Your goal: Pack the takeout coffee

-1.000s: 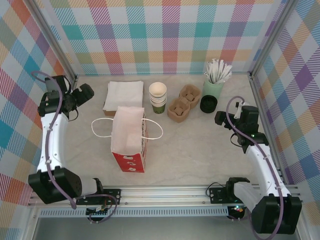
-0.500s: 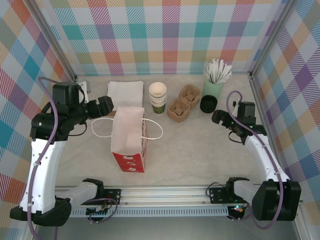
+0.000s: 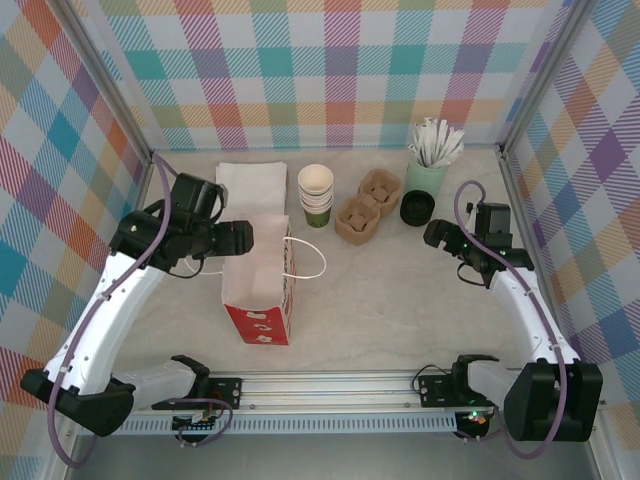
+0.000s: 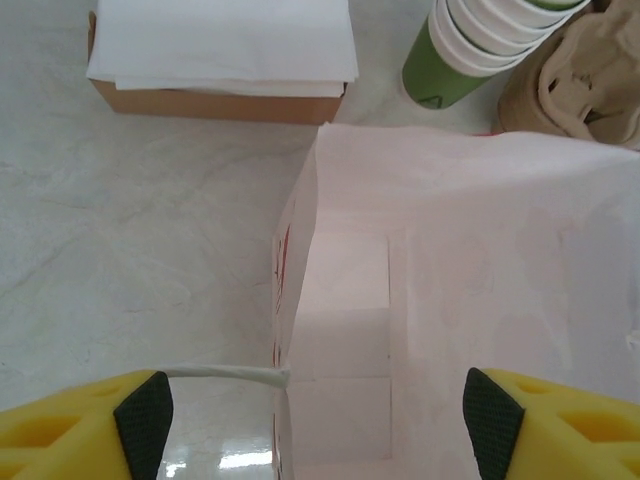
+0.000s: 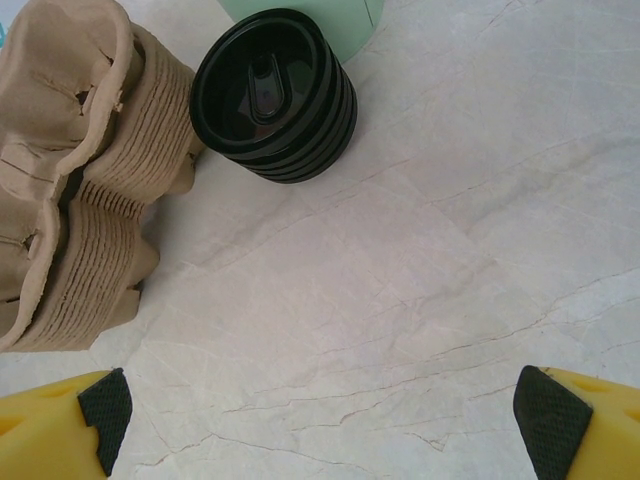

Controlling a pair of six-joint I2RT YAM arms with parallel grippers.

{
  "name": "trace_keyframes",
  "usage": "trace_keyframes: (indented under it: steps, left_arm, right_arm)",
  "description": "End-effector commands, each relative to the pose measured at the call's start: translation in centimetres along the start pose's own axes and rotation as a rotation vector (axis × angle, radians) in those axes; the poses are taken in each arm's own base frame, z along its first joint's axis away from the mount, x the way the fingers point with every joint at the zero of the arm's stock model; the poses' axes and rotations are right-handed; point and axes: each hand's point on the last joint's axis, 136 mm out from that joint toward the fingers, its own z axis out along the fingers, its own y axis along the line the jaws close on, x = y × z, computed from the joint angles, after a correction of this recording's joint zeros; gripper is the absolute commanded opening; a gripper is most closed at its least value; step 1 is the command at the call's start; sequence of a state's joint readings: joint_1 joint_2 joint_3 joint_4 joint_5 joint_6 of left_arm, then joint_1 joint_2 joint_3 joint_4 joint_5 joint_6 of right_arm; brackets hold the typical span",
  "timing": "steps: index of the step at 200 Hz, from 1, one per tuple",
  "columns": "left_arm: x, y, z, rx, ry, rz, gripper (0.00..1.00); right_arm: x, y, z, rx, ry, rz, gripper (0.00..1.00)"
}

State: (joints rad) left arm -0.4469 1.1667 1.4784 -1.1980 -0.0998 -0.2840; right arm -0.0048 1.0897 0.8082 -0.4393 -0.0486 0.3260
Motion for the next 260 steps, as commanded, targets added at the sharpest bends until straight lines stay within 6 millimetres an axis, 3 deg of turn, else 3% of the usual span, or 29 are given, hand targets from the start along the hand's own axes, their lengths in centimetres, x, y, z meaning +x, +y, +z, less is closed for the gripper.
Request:
trace_keyframes:
  steps: [1,60,136,178,229,260]
  left_arm:
    - [0.1,0.0,0.9,-0.018,0.001,-0.002,0.75]
    - [0.7,-0.3,3.2,-0.023,0.038,0.005,0.59]
    - [0.7,-0.4,3.3,-0.016,0.05,0.006,0.22]
    - [0.1,-0.6,1.5,-0.005,0.038,0.022,0.0]
    - [-1.9,-0.5,-2.0,-0.005,-0.003,0.072,0.0]
    - [-4.3,1.2,-4.5,-0.077,-0.055,0.104,0.0]
  right_arm:
    - [-0.8,0.6,-0.6,-0.008,-0.016,0.0,1.0]
    - [-0.7,0.6,-0.5,-0.006,-0.009,0.011,1.0]
    - [-0.3,0.3,-0.3,0.004,0.003,0.021,1.0]
    - [-0.4,0.3,-0.3,0.005,0.006,0.022,1.0]
    - [-0.4,0.3,-0.2,0.009,0.009,0.02,1.0]
    - [-0.4,0.3,-0.2,0.01,0.011,0.017,1.0]
